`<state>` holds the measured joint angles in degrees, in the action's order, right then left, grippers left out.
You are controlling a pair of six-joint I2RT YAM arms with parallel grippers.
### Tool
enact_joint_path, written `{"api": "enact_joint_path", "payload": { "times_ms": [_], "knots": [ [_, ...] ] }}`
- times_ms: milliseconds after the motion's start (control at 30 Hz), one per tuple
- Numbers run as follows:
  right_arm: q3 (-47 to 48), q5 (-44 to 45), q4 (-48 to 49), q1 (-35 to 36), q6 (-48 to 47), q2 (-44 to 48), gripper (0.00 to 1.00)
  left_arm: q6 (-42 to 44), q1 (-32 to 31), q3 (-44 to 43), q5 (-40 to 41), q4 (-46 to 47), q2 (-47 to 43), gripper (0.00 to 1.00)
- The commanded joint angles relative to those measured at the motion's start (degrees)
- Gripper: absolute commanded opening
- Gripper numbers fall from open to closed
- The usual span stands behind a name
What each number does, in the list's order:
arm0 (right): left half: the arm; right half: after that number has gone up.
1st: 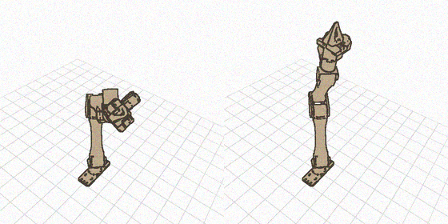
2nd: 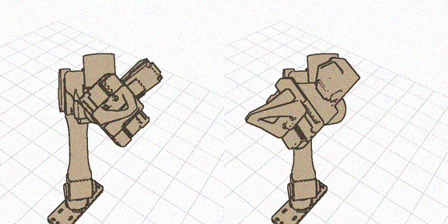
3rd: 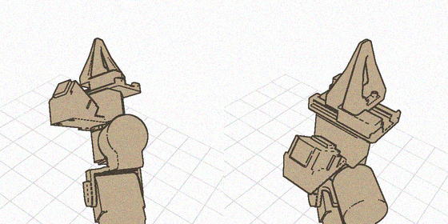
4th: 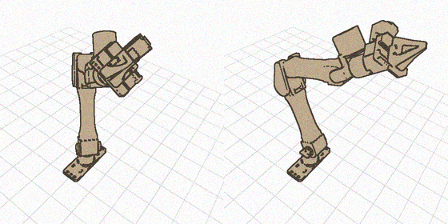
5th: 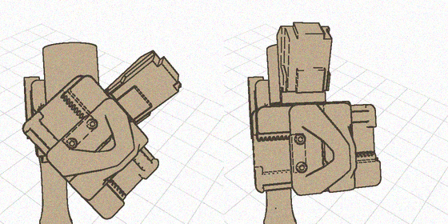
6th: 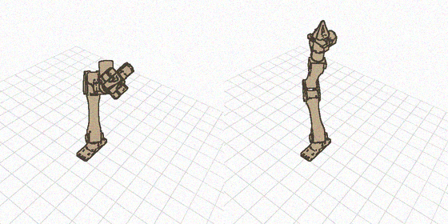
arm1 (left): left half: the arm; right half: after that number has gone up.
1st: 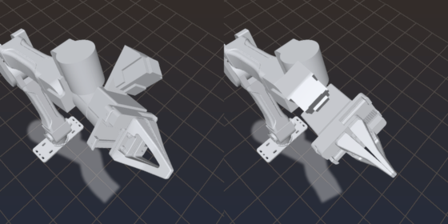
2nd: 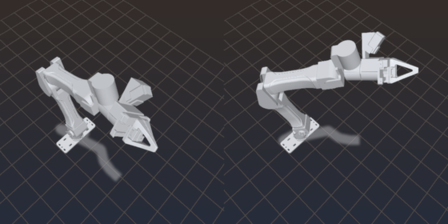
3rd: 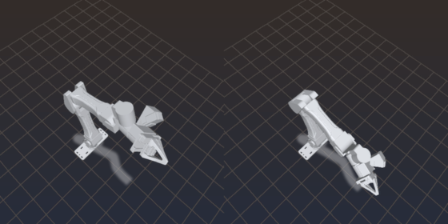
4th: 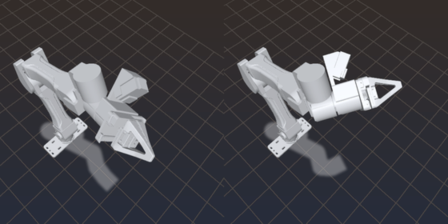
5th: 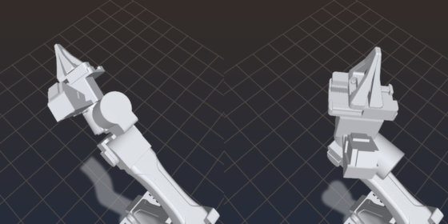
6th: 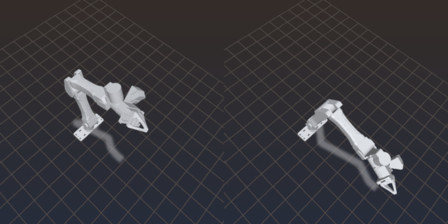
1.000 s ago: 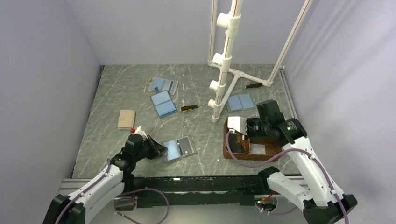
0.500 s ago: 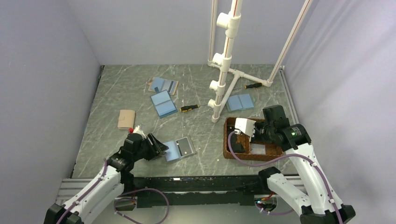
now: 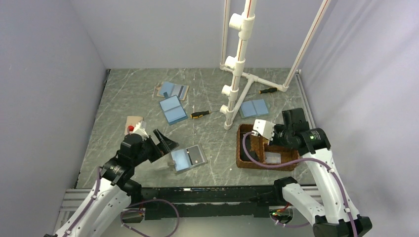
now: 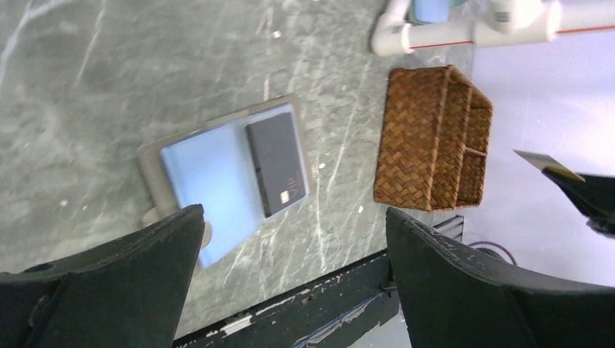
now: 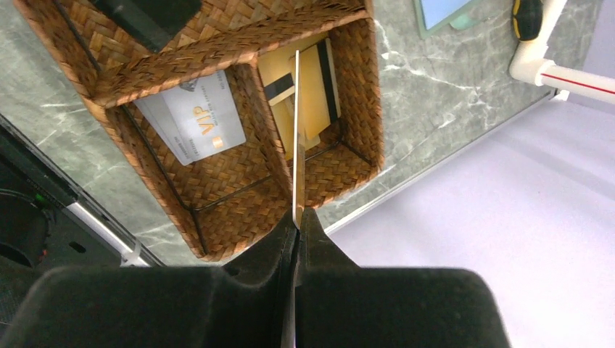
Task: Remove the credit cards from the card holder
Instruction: Place the credit card in the storage box.
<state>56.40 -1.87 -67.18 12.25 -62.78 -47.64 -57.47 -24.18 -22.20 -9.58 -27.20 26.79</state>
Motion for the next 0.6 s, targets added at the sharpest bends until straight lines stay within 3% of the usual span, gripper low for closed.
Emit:
{"api": "enact_joint_path", "payload": {
  "times_ms": [0,200,300,400,567],
  "knots": [
    [4.3,3.3,-0.8,-0.7,0.6,-2.6,0.0,11.7,0.3,-5.7,-4.5,7.6,4.2,0.99],
    [6.0,3.9,-5.2,-1.5,-1.5,-5.8,0.0,22.3,0.3,-16.4,-9.0,10.2,19.5,0.97],
    [2.5,8.8,0.4,-2.0,-4.2,-3.8,0.0,24.3,0.4,-18.1,-9.9,13.3,25.3,0.97],
    [1.9,8.9,4.0,-2.9,-3.9,-2.8,0.0,24.4,0.4,-19.4,-8.3,15.6,28.7,0.98],
    [3.6,8.6,3.3,-7.0,-1.7,-4.6,0.0,25.1,0.5,-25.9,-3.8,11.8,31.8,0.99]
  ]
}}
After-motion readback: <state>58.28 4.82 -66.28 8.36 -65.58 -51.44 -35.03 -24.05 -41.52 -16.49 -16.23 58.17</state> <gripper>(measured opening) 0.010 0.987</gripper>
